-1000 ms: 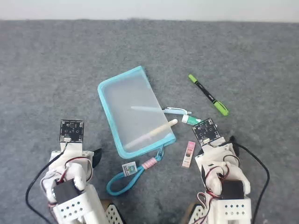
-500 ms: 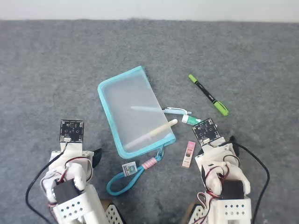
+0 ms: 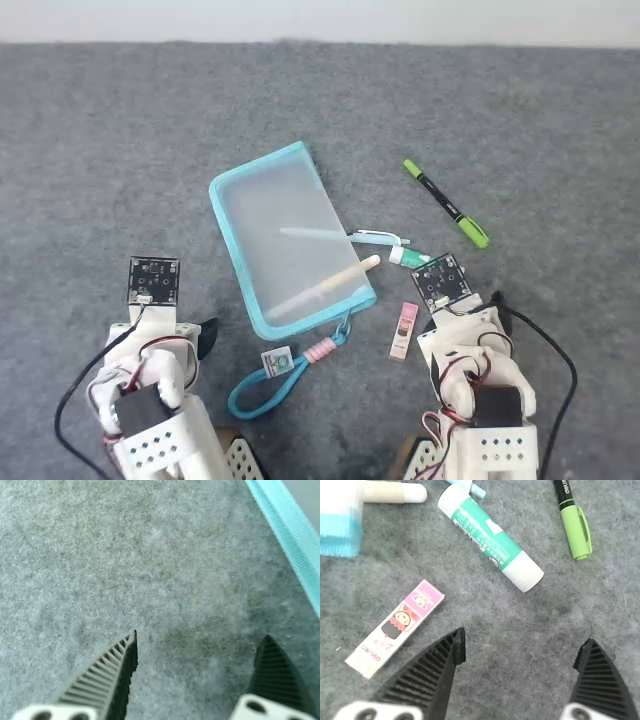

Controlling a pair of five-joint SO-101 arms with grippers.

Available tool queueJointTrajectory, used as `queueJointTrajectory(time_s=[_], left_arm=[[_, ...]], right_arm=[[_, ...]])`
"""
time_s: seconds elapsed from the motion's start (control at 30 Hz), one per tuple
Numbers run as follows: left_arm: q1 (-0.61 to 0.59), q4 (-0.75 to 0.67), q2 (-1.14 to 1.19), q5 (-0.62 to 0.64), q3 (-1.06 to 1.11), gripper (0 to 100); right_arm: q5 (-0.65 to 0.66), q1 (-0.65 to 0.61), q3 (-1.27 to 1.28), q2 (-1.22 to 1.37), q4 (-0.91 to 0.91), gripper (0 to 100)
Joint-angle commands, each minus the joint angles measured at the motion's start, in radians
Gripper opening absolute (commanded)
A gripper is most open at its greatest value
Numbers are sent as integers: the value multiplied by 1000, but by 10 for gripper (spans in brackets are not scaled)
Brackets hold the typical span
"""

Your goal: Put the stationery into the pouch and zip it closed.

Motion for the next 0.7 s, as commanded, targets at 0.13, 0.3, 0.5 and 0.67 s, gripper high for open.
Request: queueJointTrajectory(time_s=[0.13, 0.3, 0.5, 0.67], left_arm=[[43, 2, -15, -6, -8, 351], [140, 2, -15, -6, -8, 351], [153, 2, -15, -3, -8, 351], [155, -52, -17, -3, -8, 351]], right_arm=[[6, -15, 20, 16, 8, 347], [6, -18, 20, 19, 10, 347], [11, -18, 20, 8, 30, 348], [9, 15, 18, -18, -130, 348]])
